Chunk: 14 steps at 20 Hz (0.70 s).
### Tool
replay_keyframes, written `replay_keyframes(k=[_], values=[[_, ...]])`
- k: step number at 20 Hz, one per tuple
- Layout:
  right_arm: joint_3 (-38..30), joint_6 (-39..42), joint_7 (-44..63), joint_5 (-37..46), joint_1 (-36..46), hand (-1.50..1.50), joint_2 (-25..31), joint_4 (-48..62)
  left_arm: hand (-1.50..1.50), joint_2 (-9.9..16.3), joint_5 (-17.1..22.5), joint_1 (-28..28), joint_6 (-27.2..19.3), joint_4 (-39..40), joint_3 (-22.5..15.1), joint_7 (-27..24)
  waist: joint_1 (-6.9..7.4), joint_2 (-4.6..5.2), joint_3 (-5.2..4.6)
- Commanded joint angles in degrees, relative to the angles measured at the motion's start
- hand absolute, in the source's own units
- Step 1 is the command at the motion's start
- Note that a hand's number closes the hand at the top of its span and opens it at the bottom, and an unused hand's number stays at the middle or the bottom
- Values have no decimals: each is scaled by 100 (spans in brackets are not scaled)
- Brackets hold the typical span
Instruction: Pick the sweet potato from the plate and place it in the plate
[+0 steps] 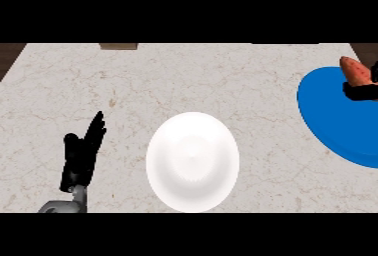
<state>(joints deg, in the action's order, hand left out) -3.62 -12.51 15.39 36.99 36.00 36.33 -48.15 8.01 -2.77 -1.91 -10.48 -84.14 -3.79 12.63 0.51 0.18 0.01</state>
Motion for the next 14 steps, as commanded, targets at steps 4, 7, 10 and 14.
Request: replay_keyframes(k=[4,7,10,14], values=[[-231,1140,-753,-463,199,150,37,1227,0,-9,-89,-26,29,-18,-47,104,66,18,6],[-176,1446,-718,-364,161,-150,72,1557,0,72,-5,57,69,-521,0,418,65,-2,6],[-309,1892,-1465,-429,537,-150,405,2006,0,1,95,-264,150,-41,137,254,53,13,5],[-669,1422,-2538,-768,247,-150,188,2053,0,40,-9,4,99,-121,142,127,42,9,8]])
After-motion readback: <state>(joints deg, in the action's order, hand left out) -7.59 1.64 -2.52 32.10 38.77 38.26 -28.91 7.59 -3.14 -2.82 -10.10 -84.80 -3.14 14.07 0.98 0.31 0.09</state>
